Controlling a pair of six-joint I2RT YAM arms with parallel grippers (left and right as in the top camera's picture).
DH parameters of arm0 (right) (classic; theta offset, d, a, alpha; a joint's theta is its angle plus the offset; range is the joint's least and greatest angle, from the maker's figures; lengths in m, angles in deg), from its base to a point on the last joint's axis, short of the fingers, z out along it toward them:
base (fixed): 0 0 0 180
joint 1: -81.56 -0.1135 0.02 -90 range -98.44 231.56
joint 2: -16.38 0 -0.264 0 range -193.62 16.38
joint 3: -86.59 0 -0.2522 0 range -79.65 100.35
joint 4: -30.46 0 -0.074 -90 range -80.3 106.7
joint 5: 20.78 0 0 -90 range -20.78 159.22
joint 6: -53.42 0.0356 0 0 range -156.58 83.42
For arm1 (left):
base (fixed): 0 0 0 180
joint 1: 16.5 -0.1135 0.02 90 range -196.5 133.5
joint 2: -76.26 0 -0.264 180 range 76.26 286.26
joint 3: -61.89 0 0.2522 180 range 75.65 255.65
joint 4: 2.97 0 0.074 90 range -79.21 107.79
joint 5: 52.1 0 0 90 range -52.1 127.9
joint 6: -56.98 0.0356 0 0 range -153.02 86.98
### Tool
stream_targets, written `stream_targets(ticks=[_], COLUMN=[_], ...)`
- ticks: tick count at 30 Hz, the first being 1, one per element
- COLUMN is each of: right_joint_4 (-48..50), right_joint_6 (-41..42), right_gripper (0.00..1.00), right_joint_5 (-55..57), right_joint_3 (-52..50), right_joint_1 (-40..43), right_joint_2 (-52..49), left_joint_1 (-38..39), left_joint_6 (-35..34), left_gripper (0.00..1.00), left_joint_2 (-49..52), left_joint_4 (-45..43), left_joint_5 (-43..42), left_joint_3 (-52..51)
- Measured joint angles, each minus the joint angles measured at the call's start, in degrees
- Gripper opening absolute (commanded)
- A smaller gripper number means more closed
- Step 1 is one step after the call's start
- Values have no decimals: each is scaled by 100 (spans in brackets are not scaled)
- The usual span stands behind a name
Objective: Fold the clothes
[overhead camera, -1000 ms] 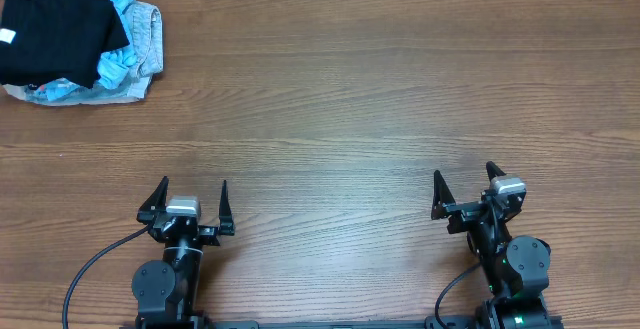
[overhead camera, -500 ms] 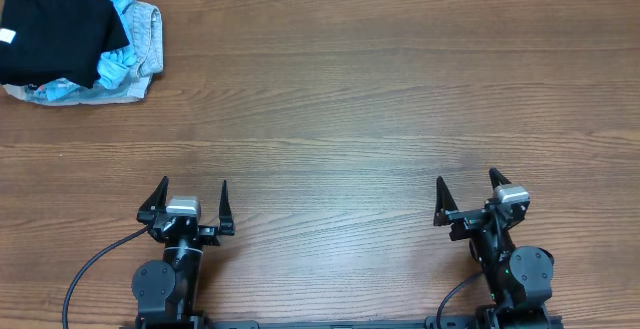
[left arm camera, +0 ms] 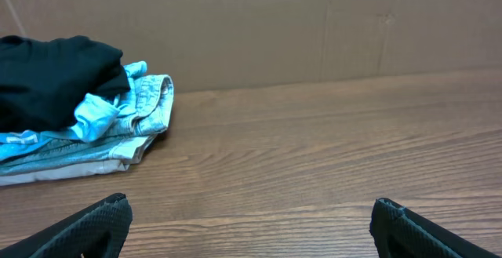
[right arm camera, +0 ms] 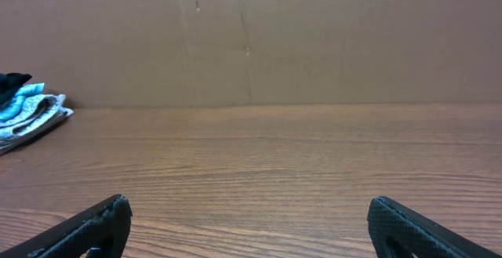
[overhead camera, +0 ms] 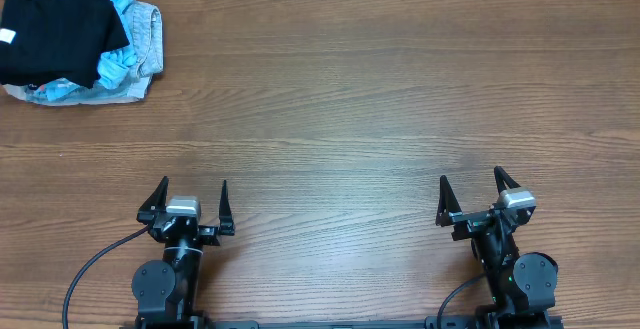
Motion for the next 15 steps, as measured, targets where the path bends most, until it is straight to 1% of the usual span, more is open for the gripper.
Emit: stream_targets(ticks=[3,9,15], right_joint_4=[-4,-4,-2], right_joint_6=[-2,-2,0], right_gripper=[100,100,100], right_joint_5=[-2,2,0], right_joint_3=[0,0,0], right_joint_1=[37,363,417], right_joint_2=[0,0,2], left_joint_1=[0,0,0], left_joint_6=[0,0,0], left_gripper=[100,100,100], left_joint_2=[0,0,0], left_joint_4=[0,0,0], left_joint_5=[0,0,0], left_joint_3=[0,0,0])
